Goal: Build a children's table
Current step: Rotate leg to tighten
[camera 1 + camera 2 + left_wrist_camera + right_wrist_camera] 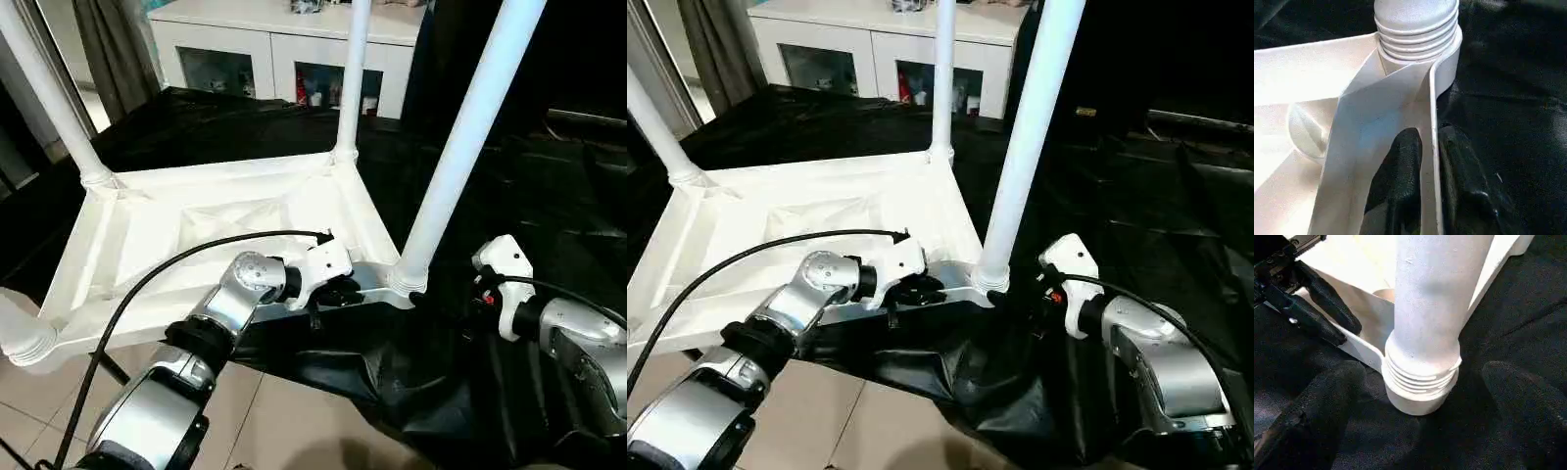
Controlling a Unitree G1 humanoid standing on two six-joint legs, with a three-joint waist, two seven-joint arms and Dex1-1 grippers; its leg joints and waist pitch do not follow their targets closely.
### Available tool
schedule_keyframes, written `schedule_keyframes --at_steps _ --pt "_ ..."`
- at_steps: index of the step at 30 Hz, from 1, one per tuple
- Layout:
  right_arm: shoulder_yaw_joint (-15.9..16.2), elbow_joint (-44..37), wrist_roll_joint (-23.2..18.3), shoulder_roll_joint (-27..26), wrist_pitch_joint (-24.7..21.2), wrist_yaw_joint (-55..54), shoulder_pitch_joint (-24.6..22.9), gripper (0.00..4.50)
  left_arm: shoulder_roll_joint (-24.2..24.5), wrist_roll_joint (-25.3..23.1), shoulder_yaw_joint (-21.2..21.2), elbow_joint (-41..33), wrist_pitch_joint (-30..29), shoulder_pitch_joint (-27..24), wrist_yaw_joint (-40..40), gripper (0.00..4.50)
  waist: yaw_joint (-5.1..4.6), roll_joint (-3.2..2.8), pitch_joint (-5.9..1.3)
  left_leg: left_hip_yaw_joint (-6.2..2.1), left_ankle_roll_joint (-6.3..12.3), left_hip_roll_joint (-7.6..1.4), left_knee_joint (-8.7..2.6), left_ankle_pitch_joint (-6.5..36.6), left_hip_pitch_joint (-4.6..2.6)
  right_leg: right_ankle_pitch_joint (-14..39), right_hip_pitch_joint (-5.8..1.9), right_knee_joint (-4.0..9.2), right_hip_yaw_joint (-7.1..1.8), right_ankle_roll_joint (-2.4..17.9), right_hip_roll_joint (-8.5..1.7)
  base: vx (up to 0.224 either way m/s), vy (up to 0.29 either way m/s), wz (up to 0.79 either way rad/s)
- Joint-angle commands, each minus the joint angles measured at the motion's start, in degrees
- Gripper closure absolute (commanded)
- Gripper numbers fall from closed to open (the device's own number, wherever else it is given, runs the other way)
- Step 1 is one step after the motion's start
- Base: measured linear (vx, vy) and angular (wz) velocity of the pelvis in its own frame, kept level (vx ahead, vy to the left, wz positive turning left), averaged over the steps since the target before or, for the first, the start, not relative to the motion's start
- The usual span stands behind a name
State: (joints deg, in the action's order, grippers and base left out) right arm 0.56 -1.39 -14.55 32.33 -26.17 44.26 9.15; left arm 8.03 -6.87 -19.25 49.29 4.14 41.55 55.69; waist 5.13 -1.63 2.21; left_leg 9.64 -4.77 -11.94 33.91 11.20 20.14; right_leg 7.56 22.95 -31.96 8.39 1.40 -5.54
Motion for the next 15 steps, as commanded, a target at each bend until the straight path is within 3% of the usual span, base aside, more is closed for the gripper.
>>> schedule_keyframes --at_steps 1,15 --pt "0.46 -0.91 0.23 0.7 -0.04 0.44 0.67 0.0 0.01 0.1 0.13 1.48 -0.78 0.51 -0.03 3.53 0.09 1.51 -3.4 0.06 5.08 -0.37 -3.44 11.89 0.13 30.15 -3.08 5.63 -1.96 1.02 -3.09 0.0 0.0 0.0" --pt "0.68 -1.24 0.08 0.88 -0.35 0.95 0.69 0.0 -0.5 -0.94 0.78 5.5 -2.3 1.94 -3.24 3.42 0.07 1.64 -3.3 0.17 5.04 -0.03 -3.25 12.62 -0.08 32.27 -2.86 6.14 -1.65 -0.22 -2.92 0.0 0.0 0.0"
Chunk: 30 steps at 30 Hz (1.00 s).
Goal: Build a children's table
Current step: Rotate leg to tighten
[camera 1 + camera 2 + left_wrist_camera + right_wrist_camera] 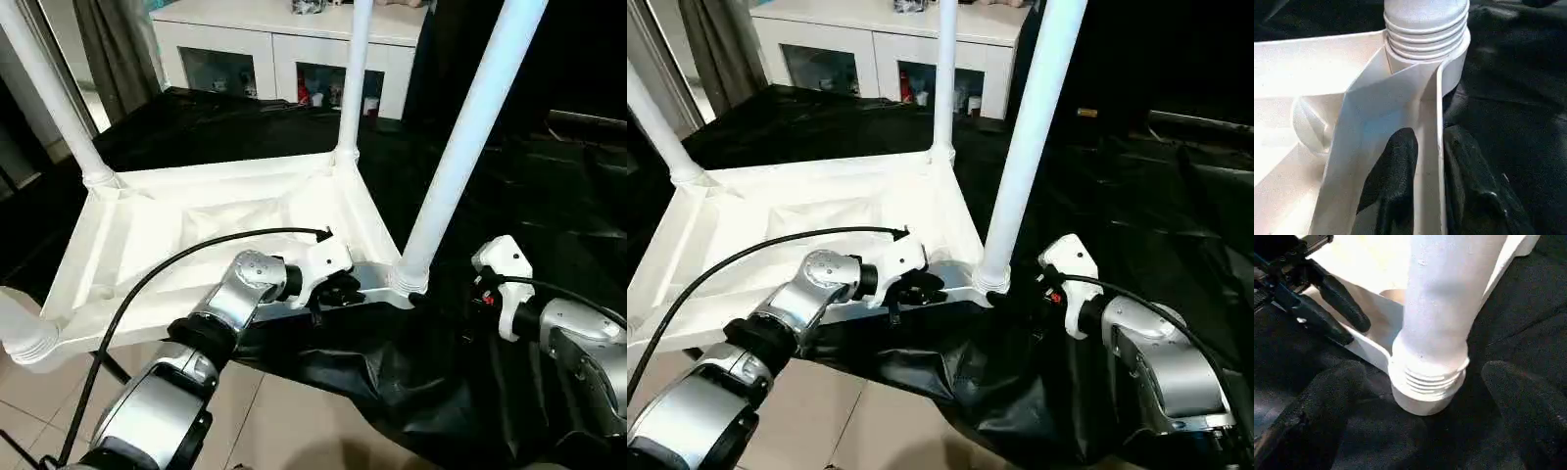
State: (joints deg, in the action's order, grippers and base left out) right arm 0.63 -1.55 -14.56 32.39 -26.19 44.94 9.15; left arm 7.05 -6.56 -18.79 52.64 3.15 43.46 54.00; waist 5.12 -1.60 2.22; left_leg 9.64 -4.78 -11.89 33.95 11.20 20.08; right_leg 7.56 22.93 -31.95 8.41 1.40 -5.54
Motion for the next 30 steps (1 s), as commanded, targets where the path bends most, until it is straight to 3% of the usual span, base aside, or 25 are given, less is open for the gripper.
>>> schedule_keyframes --at_steps 1,4,6,16,30 --pt "0.61 -1.16 0.06 0.83 -0.39 0.29 0.64 0.0 0.5 -1.21 0.22 2.21 -1.28 0.05 -1.04 3.42 0.02 1.64 -3.26 0.11 5.1 -0.12 -3.34 12.65 0.11 32.35 -2.87 6.15 -1.64 -0.34 -2.91 0.0 0.0 0.0" --pt "0.64 -1.3 0.07 0.91 -0.44 0.44 0.49 0.0 0.55 -0.97 0.0 1.98 -1.68 -0.05 0.5 3.42 -0.17 1.65 -3.17 0.07 4.89 -0.01 -3.25 13.39 0.12 33.84 -2.84 6.43 -1.33 -1.21 -2.9 0.0 0.0 0.0" --pt "0.6 -1.33 0.08 0.91 -0.44 0.52 0.44 0.0 0.54 -0.65 0.02 1.62 -2.0 -0.12 1.29 3.7 -0.17 1.65 -3.22 0.06 4.95 0.03 -3.24 13.38 0.07 33.9 -2.78 6.5 -1.33 -1.4 -2.93 0.0 0.0 0.0" --pt "1.24 -1.03 0.28 0.76 0.02 1.1 1.02 0.0 0.92 0.05 -0.07 -0.04 -1.68 -0.69 4.26 4.47 0.01 1.74 -3.43 -0.05 5.59 -0.63 -3.68 11.62 0.32 29.07 -3.13 5.43 -2.08 1.62 -3.3 0.0 0.0 0.0" --pt "4.01 2.82 2.27 -0.44 3.01 1.92 3.33 0.0 2.68 0.91 -1.29 -8.7 0.55 -5.06 9.45 4.47 0.07 2.08 -3.39 0.01 5.36 -1.0 -3.89 10.54 0.31 27.88 -3.09 4.91 -2.56 2.89 -3.57 0.0 0.0 0.0"
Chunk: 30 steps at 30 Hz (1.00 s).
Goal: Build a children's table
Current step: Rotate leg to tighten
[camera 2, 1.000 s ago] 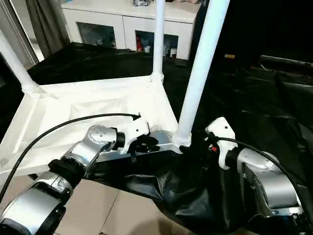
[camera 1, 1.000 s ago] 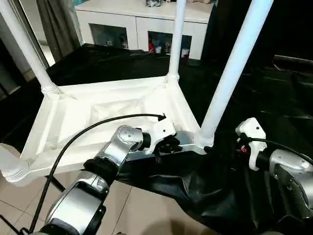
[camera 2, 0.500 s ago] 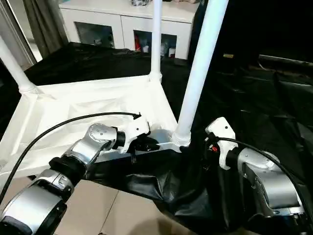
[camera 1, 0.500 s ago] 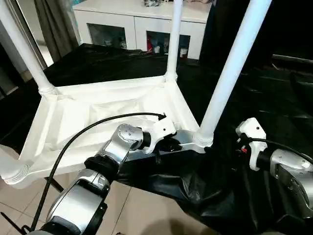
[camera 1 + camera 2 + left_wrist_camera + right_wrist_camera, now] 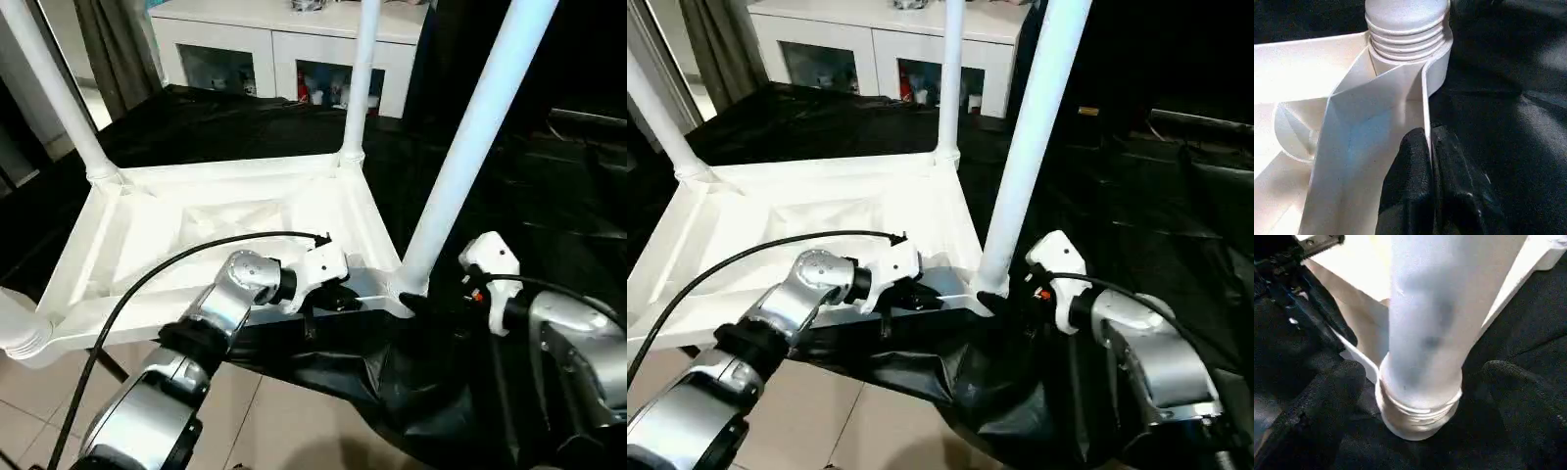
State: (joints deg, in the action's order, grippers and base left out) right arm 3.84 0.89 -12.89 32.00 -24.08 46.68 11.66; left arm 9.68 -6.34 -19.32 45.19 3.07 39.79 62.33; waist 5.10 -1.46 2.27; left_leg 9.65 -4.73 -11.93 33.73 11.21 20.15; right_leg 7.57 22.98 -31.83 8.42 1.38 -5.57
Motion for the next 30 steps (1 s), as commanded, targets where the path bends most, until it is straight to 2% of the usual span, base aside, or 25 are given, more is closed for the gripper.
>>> schedule_keyframes --at_steps 1,4,7,14,18,19,22,23,24,30 --pt "0.81 0.38 0.61 -0.06 0.89 0.18 0.81 0.0 0.05 0.69 -0.77 -1.25 0.63 -1.4 1.12 4.47 0.13 1.93 -3.47 -0.01 5.32 -0.97 -3.67 10.39 0.25 27.64 -3.16 4.71 -2.63 2.94 -3.56 0.0 0.0 0.0" --pt "2.89 0.99 1.93 -0.09 1.44 0.99 0.8 0.0 0.31 0.69 -0.61 -2.45 0.14 -2.1 0.93 4.47 0.14 1.86 -3.41 0.02 5.27 -0.99 -3.71 10.26 0.27 27.55 -3.13 4.66 -2.69 2.95 -3.55 0.0 0.0 0.0" --pt "2.8 2.11 1.72 -1.0 1.79 0.7 1.42 0.0 0.54 0.66 -0.5 -3.2 -0.19 -2.52 0.83 4.47 0.12 1.8 -3.39 0.03 5.18 -0.93 -3.7 10.45 0.24 28.09 -3.12 4.74 -2.72 2.72 -3.58 0.0 0.0 0.0" --pt "1.93 3.41 0.36 -2.84 2.9 -0.05 2.47 0.77 1.32 0.9 -0.22 -5.05 -0.87 -3.74 0.85 4.5 0.0 1.73 -3.47 -0.03 5.06 -1.18 -3.83 9.95 0.23 25.8 -3.18 4.33 -2.95 3.94 -3.57 0.0 0.0 0.0" --pt "1.79 3.36 0.18 -2.72 2.97 0.17 2.26 0.96 1.46 1.0 -0.12 -5.22 -0.96 -3.87 0.91 4.5 -0.03 1.69 -3.49 0.03 5.06 -1.13 -3.82 9.83 0.22 25.52 -3.21 4.28 -3.06 4.07 -3.57 0.0 0.0 0.0" --pt "1.72 3.46 0.19 -2.7 3.04 0.31 2.16 1.2 1.52 1.05 -0.08 -5.21 -0.97 -3.86 0.96 4.5 -0.03 1.7 -3.47 0.08 5.09 -1.06 -3.79 9.96 0.18 25.85 -3.16 4.33 -3.05 4.01 -3.53 0.0 0.0 0.0" --pt "1.68 3.96 0.46 -2.82 3.39 0.69 2.01 1.28 1.61 1.08 -0.01 -5.25 -1.11 -3.78 0.94 4.5 0.0 1.65 -3.49 0.07 5.01 -1.04 -3.78 9.93 0.16 26.14 -3.15 4.4 -3.06 3.83 -3.51 0.0 0.0 0.0" --pt "1.68 3.96 0.46 -2.82 3.39 0.69 2.01 1.34 1.61 1.08 -0.01 -5.25 -1.11 -3.78 0.94 4.5 -0.01 1.67 -3.47 0.06 5.0 -1.04 -3.8 9.96 0.19 26.12 -3.15 4.38 -3.05 3.84 -3.5 0.0 0.0 0.0" --pt "1.68 4.19 0.54 -2.89 3.49 0.78 2.06 1.61 1.63 1.08 -0.01 -5.3 -1.2 -3.74 0.92 4.5 -0.02 1.71 -3.47 0.09 5.01 -0.98 -3.76 10.07 0.21 26.28 -3.18 4.38 -3.01 3.74 -3.47 0.0 0.0 0.0" --pt "2.22 5.03 0.93 -3.21 4.13 0.93 2.25 1.89 1.85 1.07 0.14 -5.37 -1.48 -3.57 0.63 4.5 0.01 1.75 -3.45 0.05 5.06 -1.06 -3.8 10.02 0.2 26.37 -3.13 4.37 -3.0 3.84 -3.5 0.0 0.0 0.0"
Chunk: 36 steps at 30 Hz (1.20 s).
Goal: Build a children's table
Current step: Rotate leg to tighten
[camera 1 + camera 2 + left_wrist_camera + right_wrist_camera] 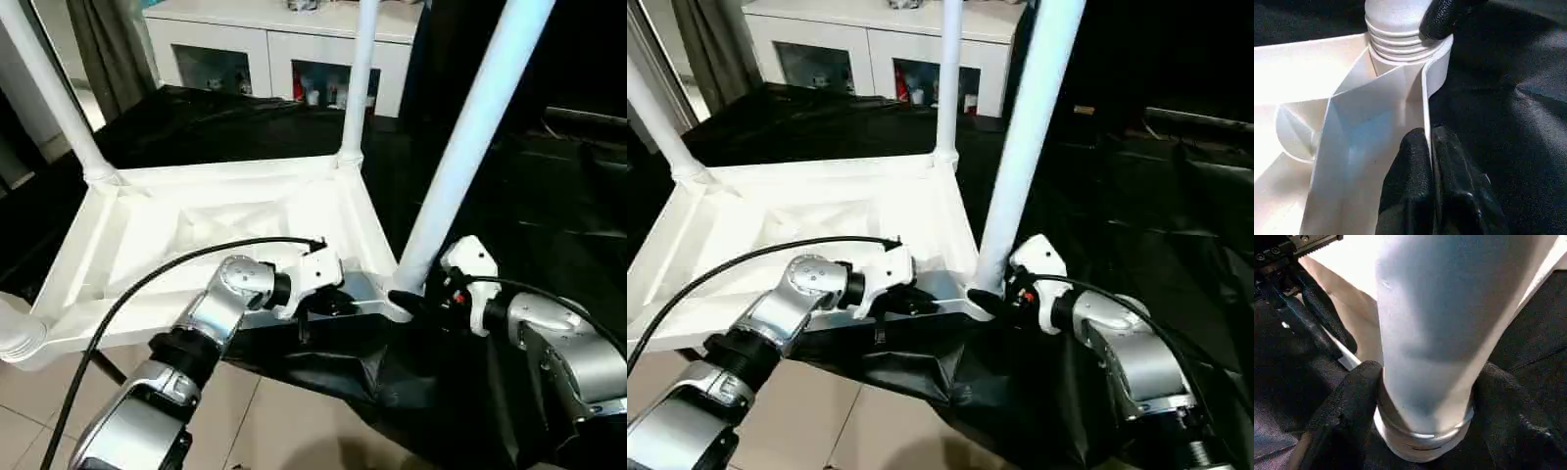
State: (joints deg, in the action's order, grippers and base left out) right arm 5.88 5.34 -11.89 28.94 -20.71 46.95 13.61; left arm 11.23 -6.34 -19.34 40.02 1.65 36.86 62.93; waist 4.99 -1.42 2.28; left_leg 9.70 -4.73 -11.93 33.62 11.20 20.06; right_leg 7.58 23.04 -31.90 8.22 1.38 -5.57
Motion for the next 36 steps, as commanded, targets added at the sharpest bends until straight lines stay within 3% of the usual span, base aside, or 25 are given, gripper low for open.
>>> schedule_keyframes --at_steps 1,9,11,13,15,16,17,19,20,21,22,24,28,30,31,32,35,36 --pt "0.19 0.6 -0.07 -0.16 0.77 0.66 0.3 1.89 0.31 1.07 0.17 -0.24 -0.08 -0.67 0.01 4.5 0.11 1.69 -3.47 0.01 5.06 -1.06 -3.68 10.11 0.26 26.42 -3.19 4.45 -2.78 3.84 -3.48 0.0 0.0 0.0" --pt "0.32 1.32 -0.09 -1.5 0.58 -0.33 -0.15 1.91 0.06 1.61 1.69 -0.28 -2.24 -0.93 -2.0 4.5 0.03 1.92 -3.47 0.08 5.14 -1.0 -3.63 9.78 0.31 26.41 -3.22 4.37 -2.84 3.87 -3.54 0.0 0.0 0.0" --pt "-1.14 4.36 0.9 -4.66 0.41 -6.31 0.38 1.91 -1.36 1.48 3.27 1.51 -4.11 0.18 -6.71 4.5 -0.16 1.7 -3.33 0.06 4.59 -0.95 -3.65 10.59 0.18 27.84 -2.93 4.67 -2.72 3.86 -3.57 0.0 0.0 0.0" --pt "-2.35 6.85 1.63 -7.24 -0.12 -11.28 0.97 1.91 -2.31 0.98 3.72 2.98 -4.91 1.19 -9.5 4.5 -0.48 1.88 -3.19 0.14 3.96 -0.61 -3.54 12.04 -0.03 30.8 -2.78 5.26 -2.39 2.76 -3.35 0.0 0.0 0.0" --pt "-4.55 11.36 2.94 -12.94 -1.83 -22.08 2.54 1.91 -4.93 0.14 4.45 6.62 -6.01 3.73 -15.48 4.5 -1.05 1.22 -3.07 0.0 3.13 -0.44 -3.5 13.76 -0.23 33.45 -2.3 5.85 -2.08 1.88 -3.21 0.0 0.0 0.0" --pt "-5.25 13.27 3.63 -15.35 -2.36 -26.62 3.36 1.93 -6.28 -0.22 4.87 8.3 -6.34 4.95 -18.73 4.5 -1.53 1.3 -3.03 -0.21 2.07 -0.41 -3.45 15.31 -0.42 34.4 -2.29 6.16 -1.63 1.38 -3.21 0.0 0.0 0.0" --pt "-5.25 13.27 3.63 -15.35 -2.36 -26.62 3.36 1.93 -6.28 -0.22 4.87 8.3 -6.34 4.95 -18.73 4.5 -1.91 1.4 -3.05 -0.3 1.87 -0.31 -3.37 15.9 -0.44 34.76 -2.31 6.31 -1.42 1.09 -3.15 0.0 0.0 0.0" --pt "-5.7 17.82 4.91 -20.39 -2.5 -34.61 6.43 1.93 -9.54 -0.36 6.1 11.97 -7.09 7.88 -25.57 4.5 -2.25 1.07 -3.17 -0.36 2.07 -0.36 -3.37 16.85 -0.73 33.59 -2.36 6.49 -1.31 1.08 -3.13 0.0 0.0 0.0" --pt "-5.7 17.82 4.91 -20.39 -2.5 -34.61 6.43 1.93 -9.54 -0.36 6.1 11.97 -7.09 7.88 -25.57 4.5 -2.5 0.53 -2.98 -0.44 2.29 -0.34 -3.42 17.63 -0.66 33.8 -2.25 6.57 -1.22 1.39 -3.11 0.0 0.0 0.0" --pt "-5.57 19.85 5.32 -22.42 -2.01 -37.16 8.1 1.93 -10.83 -0.48 6.51 13.41 -7.21 9.12 -28.4 4.5 -2.79 0.61 -3.2 -0.73 2.15 -0.4 -3.6 17.78 -0.26 32.78 -2.98 6.43 -0.98 0.98 -3.12 0.0 0.0 0.0" --pt "-5.26 21.96 5.53 -24.8 -0.76 -39.13 10.31 1.93 -12.01 -0.56 6.83 14.8 -7.32 10.5 -30.88 4.5 -3.26 0.08 -3.03 -0.78 2.26 -0.44 -3.74 18.84 -0.28 32.43 -2.8 6.8 -0.88 0.95 -3.0 0.0 0.0 0.0" --pt "-5.01 22.7 5.28 -26.3 0.12 -39.25 11.77 1.93 -12.37 -0.61 7.05 15.3 -6.95 11.31 -32.04 4.5 -3.72 0.2 -3.15 -0.86 2.59 -0.28 -3.68 19.7 -0.42 31.66 -3.0 6.91 -0.73 1.27 -3.03 0.0 0.0 0.0" --pt "-5.54 24.26 5.29 -28.07 2.93 -39.07 14.0 1.93 -12.33 -0.16 7.39 16.19 -5.12 12.31 -30.82 4.5 -3.2 0.78 -3.4 -0.67 3.89 -0.59 -3.97 16.41 -0.04 26.92 -3.32 5.96 -1.64 3.73 -3.45 0.0 0.0 0.0" --pt "-6.03 24.4 4.99 -27.71 3.54 -38.69 14.28 1.42 -11.87 -0.03 7.16 16.29 -3.86 12.15 -29.07 4.5 -2.79 0.96 -3.45 -0.48 4.41 -0.73 -4.01 14.4 -0.09 24.39 -3.23 5.23 -2.17 5.39 -3.54 0.0 0.0 0.0" --pt "-6.23 24.3 5.01 -27.03 4.09 -37.95 14.44 1.42 -11.51 0.17 7.07 16.2 -3.08 11.92 -27.59 4.5 -2.79 0.99 -3.44 -0.38 4.54 -0.7 -3.99 13.91 0.02 23.9 -3.27 5.11 -2.32 5.69 -3.51 0.0 0.0 0.0" --pt "-6.17 24.06 5.41 -26.15 4.67 -37.25 14.57 1.26 -11.14 0.25 6.93 16.04 -2.54 11.66 -26.41 4.5 -2.66 1.44 -3.37 -0.15 4.93 -0.51 -3.86 13.47 0.1 24.41 -3.21 4.95 -2.43 5.82 -3.46 0.0 0.0 0.0" --pt "-5.76 22.47 5.43 -24.36 4.64 -34.79 14.37 1.01 -10.45 0.33 6.49 15.25 -2.15 10.91 -24.41 4.5 -2.22 1.45 -3.62 0.08 5.48 -0.49 -3.59 11.14 0.1 24.73 -3.27 4.76 -2.67 5.56 -3.6 0.0 0.0 0.0" --pt "-5.39 20.73 5.43 -22.56 4.24 -32.83 14.0 0.92 -9.8 0.32 6.01 14.5 -1.79 10.17 -22.89 4.5 -2.28 1.89 -3.65 0.16 5.65 -0.49 -3.52 10.55 0.21 24.32 -3.28 4.6 -2.78 5.68 -3.56 0.0 0.0 0.0"
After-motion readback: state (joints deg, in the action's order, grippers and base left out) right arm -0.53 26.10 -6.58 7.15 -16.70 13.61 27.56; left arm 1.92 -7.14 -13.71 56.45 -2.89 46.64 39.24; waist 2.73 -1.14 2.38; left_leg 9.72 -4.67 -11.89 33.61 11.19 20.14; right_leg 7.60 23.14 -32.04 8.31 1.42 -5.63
